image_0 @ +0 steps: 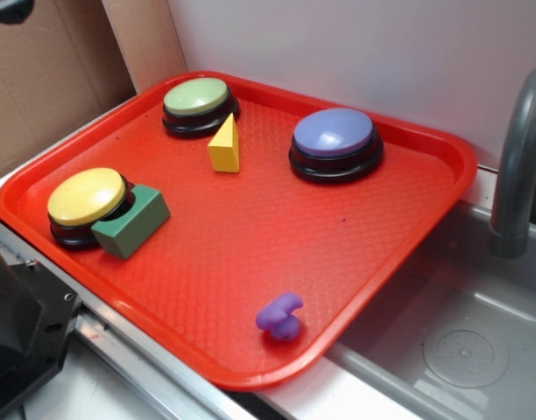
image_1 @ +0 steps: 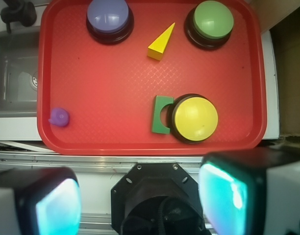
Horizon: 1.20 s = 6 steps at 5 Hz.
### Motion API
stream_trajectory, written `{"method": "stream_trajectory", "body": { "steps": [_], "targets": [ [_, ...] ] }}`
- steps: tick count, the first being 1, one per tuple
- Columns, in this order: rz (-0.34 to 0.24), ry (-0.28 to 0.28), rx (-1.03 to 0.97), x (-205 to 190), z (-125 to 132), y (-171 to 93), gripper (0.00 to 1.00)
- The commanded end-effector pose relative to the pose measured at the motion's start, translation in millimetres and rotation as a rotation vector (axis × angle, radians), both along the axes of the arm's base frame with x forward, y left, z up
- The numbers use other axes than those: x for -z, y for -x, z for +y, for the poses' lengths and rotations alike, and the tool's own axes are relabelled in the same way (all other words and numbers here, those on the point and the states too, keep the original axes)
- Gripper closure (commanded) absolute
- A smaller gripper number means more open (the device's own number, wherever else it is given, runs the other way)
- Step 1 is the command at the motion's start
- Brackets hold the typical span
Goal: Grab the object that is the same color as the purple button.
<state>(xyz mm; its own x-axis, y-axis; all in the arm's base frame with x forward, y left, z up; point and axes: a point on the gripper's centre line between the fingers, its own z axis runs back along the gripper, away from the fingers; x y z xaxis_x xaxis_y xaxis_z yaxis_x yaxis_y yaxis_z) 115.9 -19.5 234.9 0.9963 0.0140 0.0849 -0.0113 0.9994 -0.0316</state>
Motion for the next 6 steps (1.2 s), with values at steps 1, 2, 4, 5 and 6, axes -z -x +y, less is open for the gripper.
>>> {"method": "stream_trajectory", "body": {
  "steps": [1, 2, 4, 5, 6],
  "targets": [
    [0.000, 0.000, 0.000, 0.0, 0.0, 0.0, 0.00],
    [-0.024, -0.033, 0.250, 5.8, -15.3, -3.0, 0.00],
    [-0.102, -0.069, 0.695, 27.8, -45.5, -26.1, 0.00],
    [-0.119, -0.035, 0.942, 50.1, -67.5, -41.6, 0.00],
    [-0.128, 0.104, 1.182, 77.0, -87.7, -56.8, 0.00]
  ]
}}
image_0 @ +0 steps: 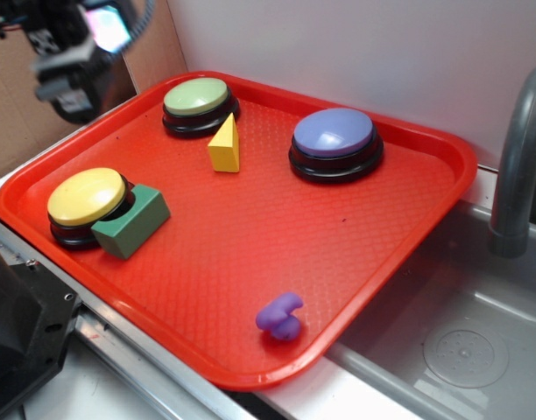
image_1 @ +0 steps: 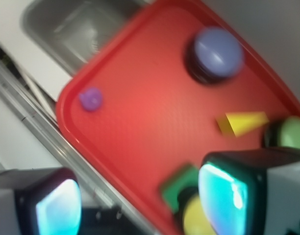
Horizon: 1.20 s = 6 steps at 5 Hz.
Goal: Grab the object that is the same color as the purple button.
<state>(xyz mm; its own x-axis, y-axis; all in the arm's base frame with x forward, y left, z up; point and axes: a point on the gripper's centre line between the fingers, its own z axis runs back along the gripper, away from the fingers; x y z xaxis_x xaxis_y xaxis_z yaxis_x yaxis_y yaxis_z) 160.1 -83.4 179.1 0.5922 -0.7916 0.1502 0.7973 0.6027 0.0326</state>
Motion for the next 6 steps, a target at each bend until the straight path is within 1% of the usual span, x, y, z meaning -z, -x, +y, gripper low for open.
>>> {"method": "stream_trajectory", "body": {
  "steps": [1, 2, 3, 4, 5, 6],
  "targets": [
    [0.049, 0.089, 0.479, 49.2, -44.6, -16.5, 0.00],
    [0.050, 0.040, 0.611, 71.6, -57.8, -17.8, 0.00],
    [0.054, 0.015, 0.697, 94.3, -64.5, -15.8, 0.00],
    [0.038, 0.083, 0.707, 116.3, -70.4, -8.7, 0.00],
    [0.033, 0.068, 0.693, 132.0, -75.2, -3.3, 0.00],
    [0.063, 0.034, 0.693, 146.5, -78.2, -0.1, 0.00]
  ]
}}
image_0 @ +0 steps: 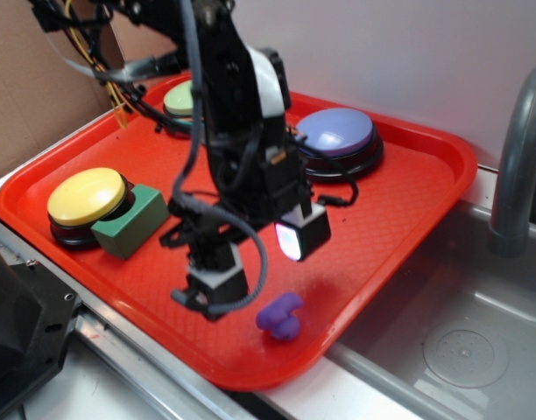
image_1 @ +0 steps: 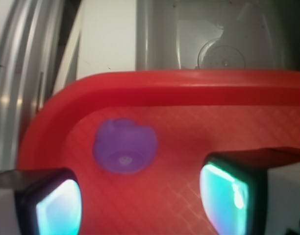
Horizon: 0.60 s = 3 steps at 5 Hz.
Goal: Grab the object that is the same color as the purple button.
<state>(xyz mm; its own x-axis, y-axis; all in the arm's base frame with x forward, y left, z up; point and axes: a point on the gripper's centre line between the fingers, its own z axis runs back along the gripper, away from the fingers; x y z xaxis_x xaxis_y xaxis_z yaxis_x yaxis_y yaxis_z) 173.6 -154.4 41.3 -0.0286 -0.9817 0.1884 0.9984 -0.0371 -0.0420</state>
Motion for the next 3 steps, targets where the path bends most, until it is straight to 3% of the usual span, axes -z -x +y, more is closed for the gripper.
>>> {"method": "stream_trajectory", "body": {
  "steps": [1, 2, 3],
  "targets": [
    [-0.007, -0.015, 0.034, 16.8, -16.1, 15.5, 0.00],
    [-0.014, 0.003, 0.034, 19.7, -21.9, 17.7, 0.00],
    [-0.022, 0.013, 0.012, 21.1, -23.6, 19.1, 1.00]
  ]
}}
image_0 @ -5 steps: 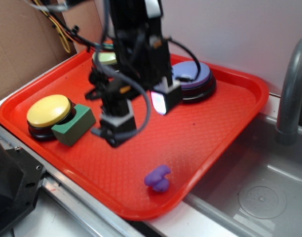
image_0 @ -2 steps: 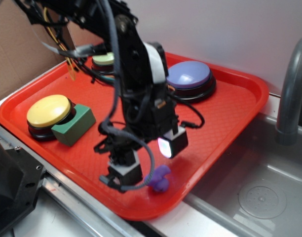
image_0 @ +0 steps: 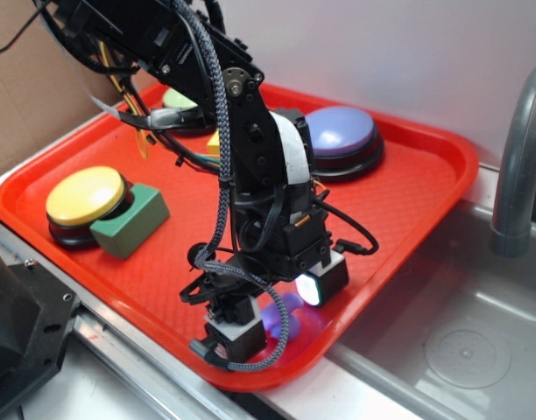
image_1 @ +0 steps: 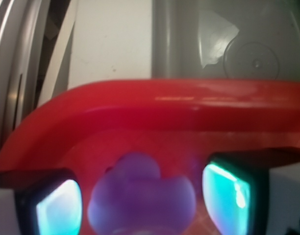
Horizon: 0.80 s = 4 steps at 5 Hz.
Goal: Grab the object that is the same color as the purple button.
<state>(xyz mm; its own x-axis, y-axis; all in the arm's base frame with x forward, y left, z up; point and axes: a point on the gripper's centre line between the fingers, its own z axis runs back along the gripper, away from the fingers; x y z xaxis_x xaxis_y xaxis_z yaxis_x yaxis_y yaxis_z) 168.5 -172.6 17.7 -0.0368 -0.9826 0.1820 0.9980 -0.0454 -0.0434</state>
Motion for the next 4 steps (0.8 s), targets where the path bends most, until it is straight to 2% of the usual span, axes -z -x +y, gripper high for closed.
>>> {"method": "stream_trajectory", "body": {
  "steps": [1, 3, 4],
  "targets": [
    [-0.042, 0.019, -0.033, -3.3, -4.1, 12.2, 1.00],
    [-0.040, -0.044, -0.328, -28.2, 16.5, -2.8, 1.00],
    [-0.059, -0.178, -0.576, -63.6, 40.7, -11.8, 1.00]
  ]
}}
